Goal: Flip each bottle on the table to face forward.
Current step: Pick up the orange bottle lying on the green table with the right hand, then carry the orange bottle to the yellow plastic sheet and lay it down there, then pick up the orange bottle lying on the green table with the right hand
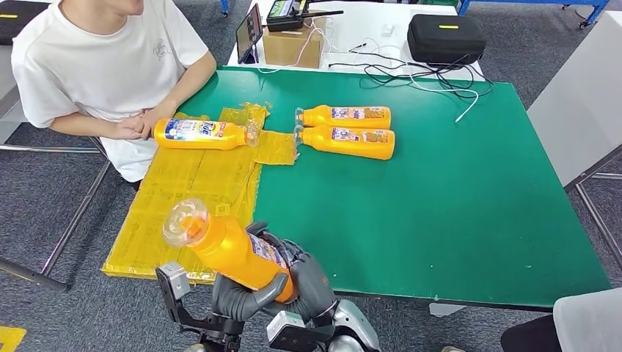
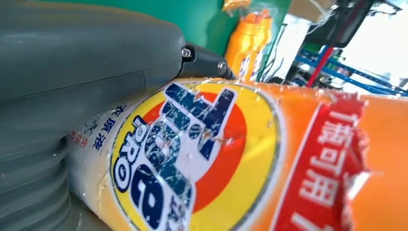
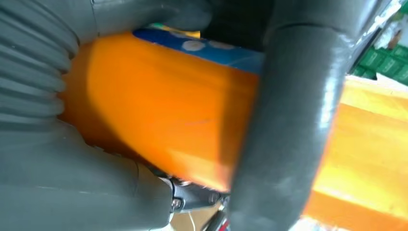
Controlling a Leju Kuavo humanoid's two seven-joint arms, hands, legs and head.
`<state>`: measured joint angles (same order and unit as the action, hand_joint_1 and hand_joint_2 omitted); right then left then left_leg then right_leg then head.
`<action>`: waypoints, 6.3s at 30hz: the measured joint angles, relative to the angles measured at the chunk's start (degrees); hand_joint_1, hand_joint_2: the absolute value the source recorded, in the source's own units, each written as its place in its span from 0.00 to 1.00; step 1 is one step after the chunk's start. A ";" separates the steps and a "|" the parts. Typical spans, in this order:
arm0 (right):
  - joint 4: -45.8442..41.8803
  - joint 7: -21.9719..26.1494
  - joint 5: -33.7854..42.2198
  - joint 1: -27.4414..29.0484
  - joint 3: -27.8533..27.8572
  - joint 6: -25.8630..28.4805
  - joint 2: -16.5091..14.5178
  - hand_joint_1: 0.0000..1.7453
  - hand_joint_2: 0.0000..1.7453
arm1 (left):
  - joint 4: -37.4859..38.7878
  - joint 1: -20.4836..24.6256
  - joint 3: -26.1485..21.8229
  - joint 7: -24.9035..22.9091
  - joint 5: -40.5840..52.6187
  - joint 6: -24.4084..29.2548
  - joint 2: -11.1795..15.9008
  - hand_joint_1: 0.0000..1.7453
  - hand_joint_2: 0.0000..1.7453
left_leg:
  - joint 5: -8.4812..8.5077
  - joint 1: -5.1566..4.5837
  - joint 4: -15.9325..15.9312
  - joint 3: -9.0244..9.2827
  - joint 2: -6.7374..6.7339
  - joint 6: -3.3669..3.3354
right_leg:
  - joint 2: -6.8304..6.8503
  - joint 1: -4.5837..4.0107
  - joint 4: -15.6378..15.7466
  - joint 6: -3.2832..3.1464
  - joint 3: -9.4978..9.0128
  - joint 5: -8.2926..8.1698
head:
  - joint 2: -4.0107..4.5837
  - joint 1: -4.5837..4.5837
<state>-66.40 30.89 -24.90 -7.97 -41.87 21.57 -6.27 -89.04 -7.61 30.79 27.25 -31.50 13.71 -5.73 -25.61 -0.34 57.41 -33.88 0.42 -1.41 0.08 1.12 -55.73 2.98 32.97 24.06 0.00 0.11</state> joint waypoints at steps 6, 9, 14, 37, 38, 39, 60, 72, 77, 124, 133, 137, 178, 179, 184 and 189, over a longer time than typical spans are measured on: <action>-0.31 2.51 1.06 1.41 -0.34 4.62 -0.21 0.00 0.00 | -1.40 -0.04 -0.47 -1.87 -2.90 -0.72 -0.01 1.00 1.00 | 0.00 0.00 0.00 0.00 -0.01 0.00 | 0.00 0.00 0.00 0.00 0.00 0.00 | -0.01 -0.01; -1.10 2.83 1.44 1.97 -0.33 6.40 -0.24 0.00 0.00 | -1.99 -0.05 -0.67 -2.27 -3.22 0.81 -0.05 1.00 1.00 | 0.00 0.00 0.00 0.00 -0.02 0.00 | 0.00 0.00 0.00 0.00 0.00 0.00 | 0.00 -0.01; -2.42 2.91 1.12 2.49 -0.30 8.25 -0.24 0.00 0.00 | -2.97 -0.03 -0.72 -1.88 -1.97 3.88 -0.43 1.00 1.00 | 0.00 0.00 0.00 0.00 -0.04 0.00 | 0.00 0.00 0.00 0.00 0.01 0.00 | 0.00 -0.01; -1.97 9.00 10.27 2.27 0.64 13.72 -2.65 0.00 0.00 | 42.77 26.59 -42.65 -13.43 106.41 26.15 -5.10 1.00 1.00 | 0.08 0.11 0.00 0.07 -0.19 0.06 | -0.04 -0.13 -0.08 -0.17 -0.01 -0.14 | 0.00 -0.01; -1.79 9.02 10.78 2.12 0.22 13.73 -2.72 0.00 0.00 | 45.70 28.23 -42.67 -15.05 106.95 25.64 -4.24 1.00 1.00 | 0.08 0.11 0.00 0.07 -0.17 0.06 | -0.03 -0.13 -0.08 -0.17 -0.02 -0.14 | 0.00 -0.02; -1.60 9.04 11.30 1.97 -0.14 13.75 -2.78 0.00 0.00 | 48.29 29.72 -42.64 -16.48 107.42 24.87 -3.46 1.00 1.00 | 0.08 0.10 0.00 0.07 -0.16 0.06 | -0.03 -0.12 -0.08 -0.17 -0.04 -0.14 | 0.00 -0.02; -1.29 9.07 12.20 3.17 1.69 12.52 -2.89 0.00 0.00 | 64.97 42.58 -37.30 -20.08 106.50 -0.48 2.90 0.00 1.00 | 0.09 0.08 -0.08 1.14 -0.11 0.16 | -0.02 -0.11 -0.07 -0.24 -1.07 -0.09 | 0.00 -0.02; -1.40 9.07 13.61 3.33 2.49 10.47 -2.96 0.00 0.00 | 64.67 44.22 -37.00 -10.23 95.11 -13.28 2.72 0.00 0.00 | 0.07 -0.01 -0.08 1.45 0.64 0.14 | 0.44 0.02 -0.04 -0.16 -1.00 0.26 | 0.00 -0.03; -1.40 9.07 13.39 3.25 2.62 10.45 -3.15 0.00 0.00 | 62.98 43.78 -35.72 -6.24 88.33 -14.29 2.35 0.00 0.25 | 0.09 -0.02 -0.06 1.39 0.66 0.13 | 0.45 0.02 -0.05 -0.10 -1.05 0.21 | 0.00 -0.02; 6.72 -22.47 -40.48 -5.13 18.26 7.78 11.98 0.00 1.00 | 9.69 5.19 -0.41 7.36 40.65 23.82 -3.78 0.00 1.00 | 0.09 -0.07 0.03 0.00 0.37 -0.02 | 0.36 0.05 -0.03 -0.03 -0.12 0.00 | 0.00 0.00; 13.08 -25.13 -37.57 -11.05 17.64 -2.72 10.03 0.87 1.00 | 9.22 5.85 0.17 5.45 41.87 21.40 -3.79 0.00 1.00 | 0.08 -0.10 0.03 0.02 0.19 -0.02 | 0.24 0.07 -0.03 -0.02 -0.10 -0.01 | -0.01 0.00; 16.62 -28.16 -35.54 -15.05 16.32 -10.14 9.35 1.00 1.00 | 8.91 6.00 0.22 3.35 42.19 19.13 -3.82 0.00 1.00 | 0.07 -0.09 0.03 0.21 0.01 -0.02 | 0.12 0.06 -0.02 -0.03 -0.18 -0.03 | 0.00 0.00; -5.83 1.18 3.58 -1.32 18.94 -3.01 1.10 1.00 1.00 | 3.91 4.09 0.86 2.96 12.75 1.68 -2.22 0.00 1.00 | 0.16 -0.05 0.01 -0.12 -0.02 -0.11 | -0.01 0.02 -0.03 -0.02 0.11 -0.23 | -0.01 0.00; -4.97 1.35 2.36 -1.47 17.17 -2.95 0.89 1.00 1.00 | 3.72 4.10 0.90 2.61 12.07 1.13 -2.22 0.00 1.00 | 0.16 -0.03 0.00 -0.12 -0.01 -0.11 | -0.01 0.01 -0.03 -0.02 0.11 -0.23 | 0.00 0.01; 0.18 3.41 0.19 -2.75 10.08 -1.48 -0.24 1.00 1.00 | 3.48 4.50 0.83 0.15 7.50 -0.51 -2.29 0.00 1.00 | 0.16 -0.03 0.00 -0.14 -0.05 -0.11 | -0.02 0.02 -0.03 -0.03 0.14 -0.22 | 0.00 -0.01; 3.87 6.25 1.12 -3.69 5.07 1.31 -1.03 1.00 1.00 | 3.49 5.05 0.64 -0.42 3.46 0.51 -2.60 0.00 1.00 | 0.16 -0.06 0.01 -0.14 0.00 -0.11 | -0.01 0.05 -0.03 -0.03 0.15 -0.22 | -0.01 -0.02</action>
<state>-62.53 37.14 -23.77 -11.66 -36.80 22.88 -7.30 -85.55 -2.56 31.43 26.83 -28.04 14.22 -8.32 -25.45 -0.40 57.42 -34.02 0.41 -1.52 0.07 1.17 -55.76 2.95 33.13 23.84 -0.01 0.10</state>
